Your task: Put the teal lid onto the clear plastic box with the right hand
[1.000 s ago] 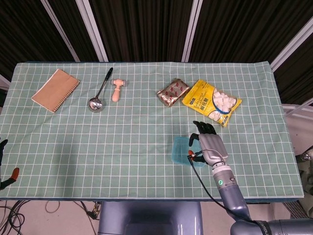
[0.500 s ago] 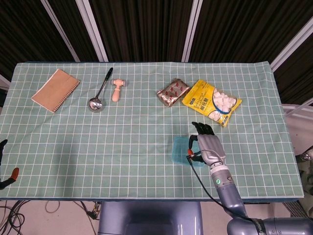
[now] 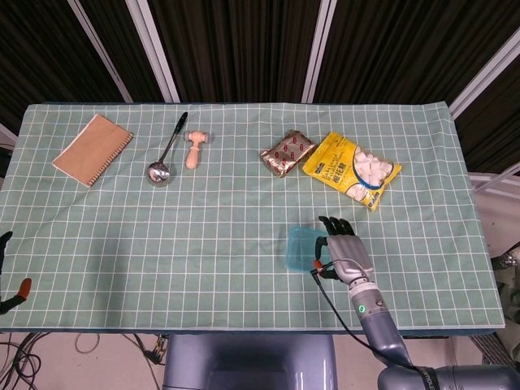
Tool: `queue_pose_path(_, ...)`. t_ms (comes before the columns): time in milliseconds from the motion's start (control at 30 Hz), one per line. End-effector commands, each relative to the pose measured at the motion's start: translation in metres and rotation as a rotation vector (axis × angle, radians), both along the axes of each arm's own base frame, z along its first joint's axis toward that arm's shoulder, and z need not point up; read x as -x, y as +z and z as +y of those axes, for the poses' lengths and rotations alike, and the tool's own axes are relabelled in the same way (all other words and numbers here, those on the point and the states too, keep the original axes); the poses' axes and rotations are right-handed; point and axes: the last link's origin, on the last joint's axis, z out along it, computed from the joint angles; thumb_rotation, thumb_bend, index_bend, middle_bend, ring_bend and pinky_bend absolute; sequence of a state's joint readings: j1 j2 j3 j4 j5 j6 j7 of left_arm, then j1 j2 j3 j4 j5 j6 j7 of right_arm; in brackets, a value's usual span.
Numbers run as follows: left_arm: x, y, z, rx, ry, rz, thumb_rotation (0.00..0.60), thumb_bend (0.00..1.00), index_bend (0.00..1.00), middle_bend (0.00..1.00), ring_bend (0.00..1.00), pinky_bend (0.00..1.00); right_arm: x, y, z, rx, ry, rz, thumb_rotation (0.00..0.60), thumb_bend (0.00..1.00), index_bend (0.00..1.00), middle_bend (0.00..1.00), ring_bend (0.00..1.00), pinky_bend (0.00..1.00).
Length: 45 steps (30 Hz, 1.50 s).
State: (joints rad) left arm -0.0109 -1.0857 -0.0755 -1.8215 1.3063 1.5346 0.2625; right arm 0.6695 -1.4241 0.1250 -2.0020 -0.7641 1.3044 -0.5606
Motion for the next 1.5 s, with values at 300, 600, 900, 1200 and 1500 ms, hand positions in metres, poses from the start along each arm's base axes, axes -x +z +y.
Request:
queue_pose_path(300,0.001,0.001,0.000,-0.004,0.004,0.000,0.600,0.32,0.08,0.00,0.00,0.00,0.006,-0.006,-0.032,0.072,-0.018,0.006,0.600,0.57,0.65,0.07,0.00,0.00)
queue_pose_path(600,0.001,0.000,0.001,-0.003,0.010,0.003,0.600,0.32,0.08,0.00,0.00,0.00,0.009,-0.007,-0.049,0.052,-0.071,-0.018,0.600,0.57,0.65,0.06,0.00,0.00)
queue_pose_path(900,0.002,0.000,0.002,-0.005,0.013,0.005,0.600,0.32,0.08,0.00,0.00,0.00,-0.013,-0.021,-0.066,0.039,-0.037,-0.062,0.600,0.57,0.66,0.05,0.00,0.00)
queue_pose_path(1200,0.003,0.002,0.003,-0.009,0.018,0.002,0.600,0.32,0.08,0.00,0.00,0.00,-0.020,-0.032,-0.057,0.006,-0.017,-0.059,0.600,0.57,0.66,0.04,0.00,0.00)
queue_pose_path(1500,0.003,0.002,0.002,-0.009,0.018,0.005,0.600,0.32,0.08,0.00,0.00,0.00,-0.020,-0.046,-0.021,-0.059,0.036,-0.091,0.600,0.57,0.67,0.03,0.00,0.00)
